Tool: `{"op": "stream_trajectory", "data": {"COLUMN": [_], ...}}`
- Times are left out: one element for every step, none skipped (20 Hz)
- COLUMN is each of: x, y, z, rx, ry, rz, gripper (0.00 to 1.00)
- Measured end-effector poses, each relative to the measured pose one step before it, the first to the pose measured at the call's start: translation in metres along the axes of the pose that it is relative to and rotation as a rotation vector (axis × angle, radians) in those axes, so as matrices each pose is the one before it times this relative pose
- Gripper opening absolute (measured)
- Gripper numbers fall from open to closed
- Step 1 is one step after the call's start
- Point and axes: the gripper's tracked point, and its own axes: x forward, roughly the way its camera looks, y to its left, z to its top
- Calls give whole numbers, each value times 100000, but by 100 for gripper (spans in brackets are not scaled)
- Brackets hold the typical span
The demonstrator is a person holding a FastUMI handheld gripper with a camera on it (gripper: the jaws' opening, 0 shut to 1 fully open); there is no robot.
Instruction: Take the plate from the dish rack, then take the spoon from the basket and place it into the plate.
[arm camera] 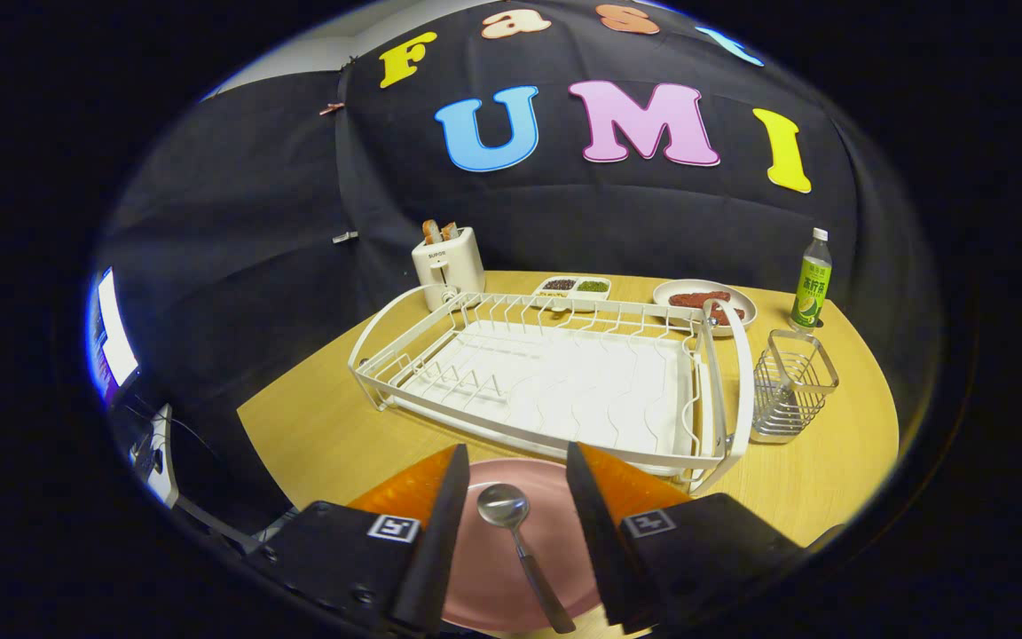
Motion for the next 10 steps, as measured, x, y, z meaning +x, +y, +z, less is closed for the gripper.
{"op": "stream_trajectory", "data": {"x": [-414, -530, -586, -702, -637, -665, -533, -664, -402, -797], "y": [-304, -285, -328, -444, -564, -426, -451, -605, -532, 43], "z": [776, 785, 1018, 1288, 1457, 1552, 1571, 1391, 1312, 1715], "rx": [156, -212, -610, -818, -1105, -737, -278, -918, -1048, -201], "ry": [-1015, -1071, -1355, -1946, -2751, -2970, -2631, -1505, -1203, -2107], "rz": [-912, -1025, -1029, -1666, -2198, -2122, -2559, -2933, -3183, -2062], "gripper": [82, 87, 97, 99, 99, 98, 98, 98, 98, 98]}}
